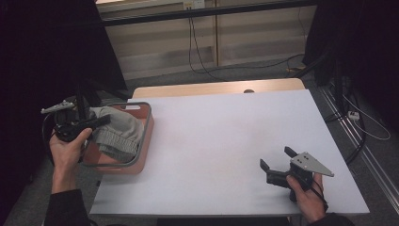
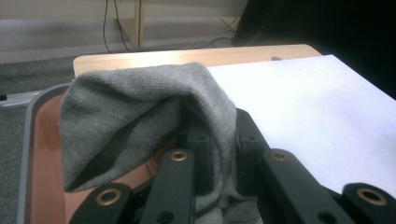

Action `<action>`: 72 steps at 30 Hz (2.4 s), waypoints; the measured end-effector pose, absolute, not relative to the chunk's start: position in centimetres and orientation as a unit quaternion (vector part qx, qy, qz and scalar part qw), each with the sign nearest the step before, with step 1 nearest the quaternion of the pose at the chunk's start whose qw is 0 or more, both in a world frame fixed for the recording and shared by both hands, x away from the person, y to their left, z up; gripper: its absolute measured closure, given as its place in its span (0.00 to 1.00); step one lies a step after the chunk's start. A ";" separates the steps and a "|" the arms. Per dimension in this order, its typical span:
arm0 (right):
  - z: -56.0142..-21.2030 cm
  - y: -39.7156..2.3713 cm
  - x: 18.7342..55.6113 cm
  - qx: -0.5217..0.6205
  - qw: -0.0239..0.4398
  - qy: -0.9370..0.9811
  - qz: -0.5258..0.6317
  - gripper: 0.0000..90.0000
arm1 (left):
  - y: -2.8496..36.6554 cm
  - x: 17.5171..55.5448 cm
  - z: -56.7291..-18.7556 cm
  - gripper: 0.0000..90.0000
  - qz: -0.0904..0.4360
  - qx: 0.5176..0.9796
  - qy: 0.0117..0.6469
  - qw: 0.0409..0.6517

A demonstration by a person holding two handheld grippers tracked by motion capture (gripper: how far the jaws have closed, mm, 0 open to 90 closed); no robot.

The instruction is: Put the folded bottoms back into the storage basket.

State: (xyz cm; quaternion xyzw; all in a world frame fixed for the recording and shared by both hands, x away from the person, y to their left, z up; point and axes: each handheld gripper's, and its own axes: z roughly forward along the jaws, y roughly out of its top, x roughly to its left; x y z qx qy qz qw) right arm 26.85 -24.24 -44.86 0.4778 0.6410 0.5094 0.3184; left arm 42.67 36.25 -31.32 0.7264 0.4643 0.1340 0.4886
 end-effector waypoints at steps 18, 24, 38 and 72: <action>-44.9 -24.2 26.9 0.479 0.315 0.643 0.508 0.02 | 38.3 42.1 -32.8 0.88 0.150 0.754 0.488 0.414; -44.9 -24.2 26.9 0.479 0.314 0.643 0.508 0.02 | 39.2 41.8 -33.6 0.88 0.161 0.759 0.503 0.381; -45.0 -24.1 27.0 0.480 0.311 0.644 0.508 0.02 | 38.8 43.8 -36.0 0.88 0.161 0.755 0.529 0.351; -45.0 -24.0 27.1 0.478 0.310 0.646 0.508 0.02 | 37.8 47.0 -38.0 0.77 0.136 0.754 0.576 0.286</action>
